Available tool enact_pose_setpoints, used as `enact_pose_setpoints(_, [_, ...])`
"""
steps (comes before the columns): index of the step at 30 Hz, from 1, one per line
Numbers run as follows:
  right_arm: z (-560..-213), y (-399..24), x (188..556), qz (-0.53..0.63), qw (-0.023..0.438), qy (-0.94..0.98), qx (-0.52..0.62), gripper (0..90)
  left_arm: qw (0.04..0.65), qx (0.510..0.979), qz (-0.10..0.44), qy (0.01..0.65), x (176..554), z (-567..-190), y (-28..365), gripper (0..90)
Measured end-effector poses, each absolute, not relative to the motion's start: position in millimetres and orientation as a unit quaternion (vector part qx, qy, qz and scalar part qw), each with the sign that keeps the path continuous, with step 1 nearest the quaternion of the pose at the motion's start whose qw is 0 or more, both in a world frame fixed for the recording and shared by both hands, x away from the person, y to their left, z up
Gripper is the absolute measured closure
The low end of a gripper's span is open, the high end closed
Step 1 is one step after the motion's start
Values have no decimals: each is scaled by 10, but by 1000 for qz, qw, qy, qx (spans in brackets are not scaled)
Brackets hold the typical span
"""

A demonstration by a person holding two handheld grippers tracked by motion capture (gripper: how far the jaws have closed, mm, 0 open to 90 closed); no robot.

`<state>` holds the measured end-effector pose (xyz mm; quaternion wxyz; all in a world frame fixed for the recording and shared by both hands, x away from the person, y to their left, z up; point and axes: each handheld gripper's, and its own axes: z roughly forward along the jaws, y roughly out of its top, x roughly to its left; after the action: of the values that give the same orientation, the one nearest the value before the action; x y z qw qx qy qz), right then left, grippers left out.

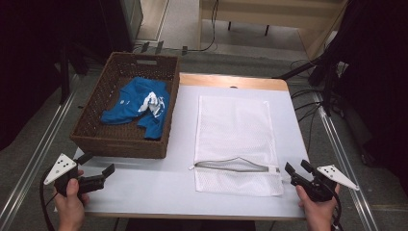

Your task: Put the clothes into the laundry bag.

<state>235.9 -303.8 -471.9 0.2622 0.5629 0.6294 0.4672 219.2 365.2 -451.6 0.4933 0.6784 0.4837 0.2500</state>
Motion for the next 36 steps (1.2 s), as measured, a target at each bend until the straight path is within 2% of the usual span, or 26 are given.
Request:
enact_pose_setpoints(2, [-4650, -3004, 2336, 459, 273, 638, 555, 326, 494, 677, 250, 485, 2194, -4514, 3651, 21])
enact_pose_setpoints(6, [-4479, -2880, 2251, 461, 265, 660, 531, 309, 482, 683, 261, 483, 2207, -4483, 3626, 22])
enact_pose_setpoints(9, [-4233, -2681, 2169, 471, 263, 679, 498, 335, 485, 681, 266, 480, 2229, -4405, 3599, 22])
enact_pose_setpoints(13, [-4063, -2569, 2252, 473, 265, 682, 492, 356, 498, 668, 270, 483, 2255, -4330, 3584, 21])
enact_pose_setpoints(16, [-3933, -2413, 2508, 496, 231, 678, 492, 386, 524, 646, 269, 485, 2271, -4263, 3542, 22])
enact_pose_setpoints(19, [-3989, -2276, 2596, 483, 222, 693, 486, 416, 523, 651, 271, 478, 2248, -4292, 3487, 22])
enact_pose_setpoints(21, [-4156, -2153, 2621, 484, 216, 698, 481, 471, 506, 669, 268, 473, 2243, -4356, 3448, 22])
enact_pose_setpoints(26, [-4503, -2028, 2727, 435, 198, 733, 484, 501, 495, 683, 243, 479, 2260, -4496, 3435, 22])
enact_pose_setpoints(31, [-4620, -1938, 2806, 415, 170, 750, 486, 482, 488, 689, 244, 477, 2270, -4520, 3402, 22])
enact_pose_setpoints(36, [-4664, -1834, 2837, 379, 169, 766, 491, 393, 487, 691, 240, 478, 2283, -4533, 3403, 22])
